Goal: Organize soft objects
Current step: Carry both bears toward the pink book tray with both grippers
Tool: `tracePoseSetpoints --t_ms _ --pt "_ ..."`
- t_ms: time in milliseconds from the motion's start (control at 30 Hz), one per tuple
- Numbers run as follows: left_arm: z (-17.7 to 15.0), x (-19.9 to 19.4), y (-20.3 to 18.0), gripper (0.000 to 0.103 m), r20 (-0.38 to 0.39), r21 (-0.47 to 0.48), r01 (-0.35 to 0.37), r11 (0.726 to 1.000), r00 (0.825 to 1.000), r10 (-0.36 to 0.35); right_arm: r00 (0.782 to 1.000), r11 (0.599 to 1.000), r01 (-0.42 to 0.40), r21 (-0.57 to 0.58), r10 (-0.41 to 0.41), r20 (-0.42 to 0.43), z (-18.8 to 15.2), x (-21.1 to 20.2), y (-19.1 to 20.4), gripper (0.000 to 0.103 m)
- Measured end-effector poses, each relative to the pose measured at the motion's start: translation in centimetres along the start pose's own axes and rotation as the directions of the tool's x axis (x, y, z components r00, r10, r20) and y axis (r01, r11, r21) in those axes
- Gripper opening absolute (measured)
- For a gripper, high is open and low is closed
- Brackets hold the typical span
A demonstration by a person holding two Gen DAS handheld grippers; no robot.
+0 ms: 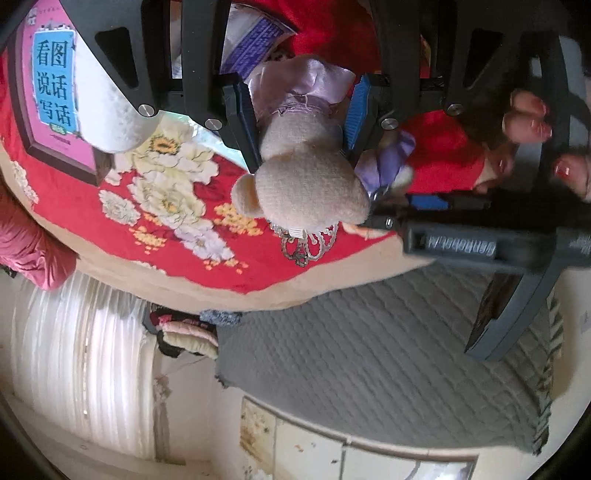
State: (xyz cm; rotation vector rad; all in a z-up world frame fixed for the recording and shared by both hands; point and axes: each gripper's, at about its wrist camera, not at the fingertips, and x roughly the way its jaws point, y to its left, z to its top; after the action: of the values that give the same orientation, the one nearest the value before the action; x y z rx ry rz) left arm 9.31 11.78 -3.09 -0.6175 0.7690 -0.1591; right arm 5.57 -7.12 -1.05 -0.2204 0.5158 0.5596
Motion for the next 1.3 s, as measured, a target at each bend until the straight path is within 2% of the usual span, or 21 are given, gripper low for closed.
tracePoseSetpoints --t_ms 367,567,733,867,1033,1133,1300 --pt "-2.3 -2.1 -5.9 0.05 0.024 0.161 -0.01 0.987 1.0 0.006 0.987 0.988 0.103 0.114 -0.115 0.109 0.9 -5.8 -3.9 0.044" --pt "-3.7 -2.9 -8.6 0.05 0.028 0.222 -0.008 0.975 1.0 0.002 0.965 0.956 0.194 0.219 -0.226 0.131 0.9 -8.4 -6.9 0.044" --pt "-4.5 -3.5 -10.8 0.05 0.034 0.259 0.005 0.966 0.999 -0.014 0.933 0.916 0.299 0.267 -0.34 0.121 0.4 -10.3 -9.6 0.044" --pt "-4.6 -3.4 -13.5 0.05 0.039 0.278 0.037 0.96 0.998 -0.049 0.901 0.869 0.375 0.322 -0.423 0.093 -0.3 -11.7 -12.1 0.044" --pt "-5.3 -2.5 -17.3 0.05 0.019 0.325 0.071 0.943 0.996 -0.082 0.839 0.788 0.478 0.388 -0.54 0.065 -1.7 -14.3 -15.3 0.044" --pt "-5.9 -1.6 -19.5 0.05 0.003 0.351 0.079 0.933 0.996 -0.085 0.808 0.739 0.517 0.433 -0.588 0.038 -3.0 -15.3 -17.3 0.044" --pt "-7.3 0.0 -23.2 0.05 -0.022 0.425 0.087 0.901 0.996 -0.085 0.767 0.673 0.555 0.488 -0.641 0.011 -4.6 -17.1 -19.9 0.044"
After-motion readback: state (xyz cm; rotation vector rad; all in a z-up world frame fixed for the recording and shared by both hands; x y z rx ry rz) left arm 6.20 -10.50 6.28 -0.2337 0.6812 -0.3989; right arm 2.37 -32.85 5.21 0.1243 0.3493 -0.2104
